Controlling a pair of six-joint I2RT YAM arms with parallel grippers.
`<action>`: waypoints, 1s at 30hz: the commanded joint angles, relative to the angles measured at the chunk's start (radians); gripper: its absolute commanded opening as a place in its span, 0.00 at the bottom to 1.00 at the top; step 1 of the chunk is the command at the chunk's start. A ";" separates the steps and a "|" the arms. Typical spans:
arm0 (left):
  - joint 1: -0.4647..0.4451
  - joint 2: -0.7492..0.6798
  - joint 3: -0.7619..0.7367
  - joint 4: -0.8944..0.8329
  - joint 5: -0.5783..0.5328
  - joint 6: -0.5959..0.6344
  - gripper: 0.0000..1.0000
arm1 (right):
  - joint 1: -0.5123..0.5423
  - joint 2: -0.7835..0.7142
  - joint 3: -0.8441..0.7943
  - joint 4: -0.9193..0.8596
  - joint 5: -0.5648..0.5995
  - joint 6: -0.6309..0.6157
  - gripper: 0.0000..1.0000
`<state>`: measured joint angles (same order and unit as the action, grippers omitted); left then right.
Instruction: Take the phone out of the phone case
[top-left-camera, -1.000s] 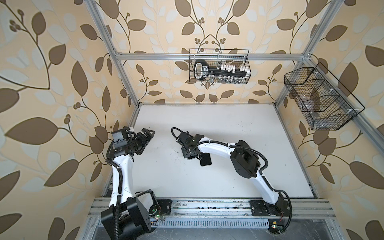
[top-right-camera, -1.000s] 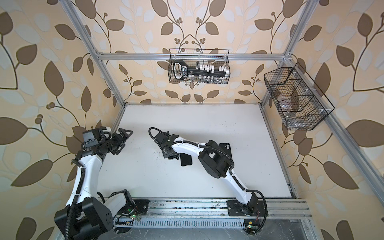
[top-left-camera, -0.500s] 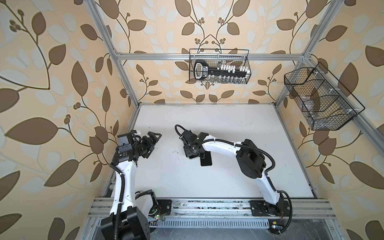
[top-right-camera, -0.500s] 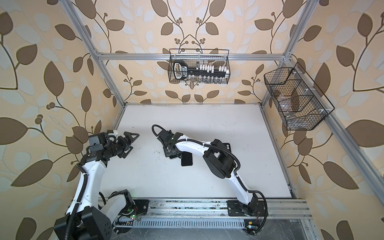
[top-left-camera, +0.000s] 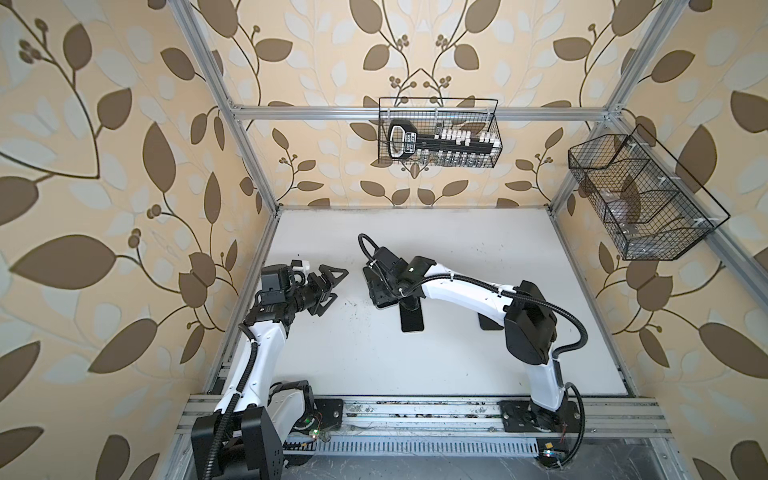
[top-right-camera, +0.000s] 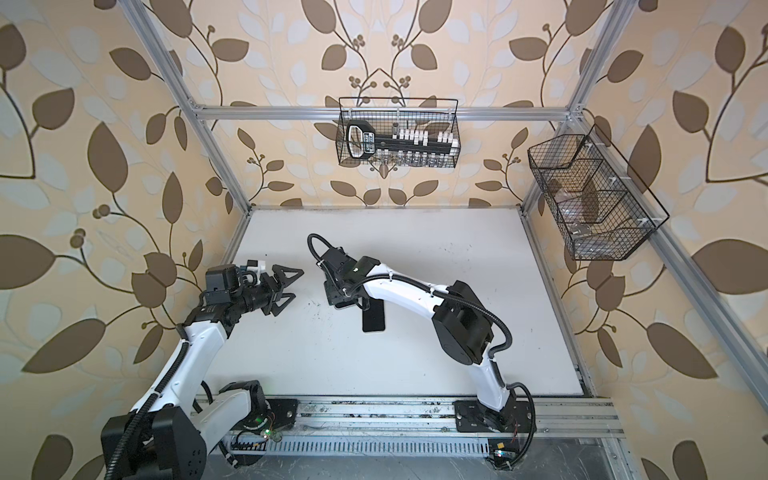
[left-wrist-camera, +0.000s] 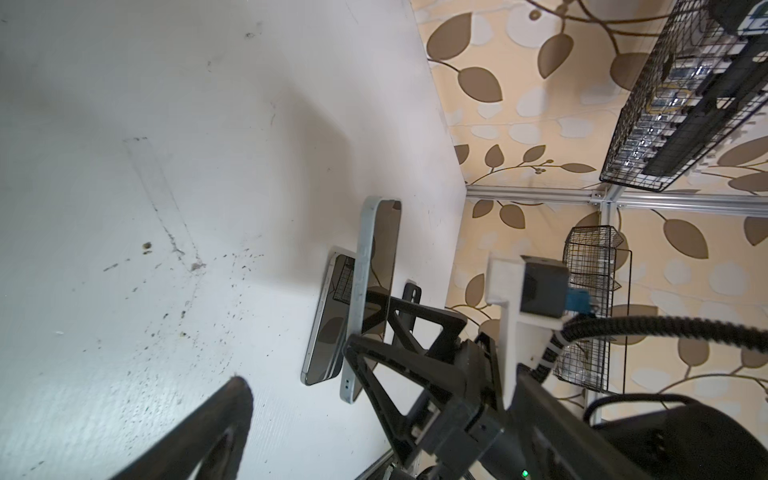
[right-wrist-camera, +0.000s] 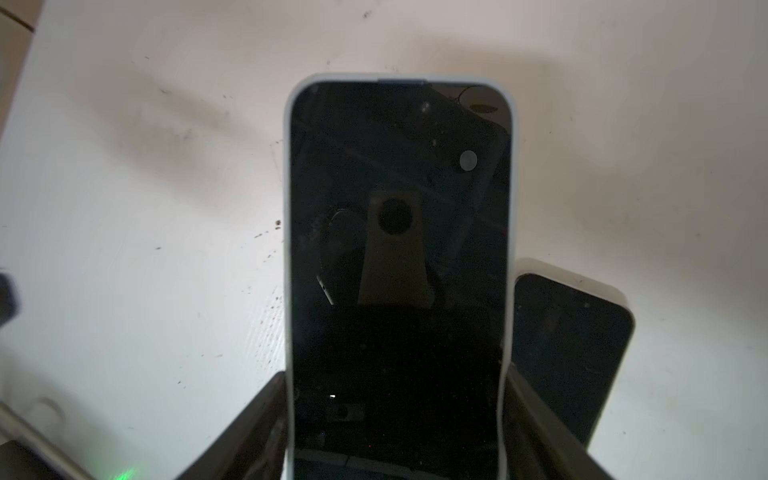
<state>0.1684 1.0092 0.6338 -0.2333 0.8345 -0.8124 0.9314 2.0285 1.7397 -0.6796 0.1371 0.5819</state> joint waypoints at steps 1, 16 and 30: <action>-0.032 0.019 0.000 0.080 0.029 -0.025 0.99 | 0.010 -0.074 -0.015 0.002 -0.011 -0.026 0.55; -0.166 0.081 0.029 0.212 -0.038 -0.114 0.90 | 0.062 -0.149 -0.029 -0.015 -0.046 -0.030 0.54; -0.179 0.097 0.022 0.229 -0.046 -0.117 0.52 | 0.091 -0.174 -0.032 -0.006 -0.057 -0.027 0.53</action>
<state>-0.0013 1.1038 0.6361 -0.0448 0.7853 -0.9318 1.0103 1.8931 1.7145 -0.7109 0.0872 0.5598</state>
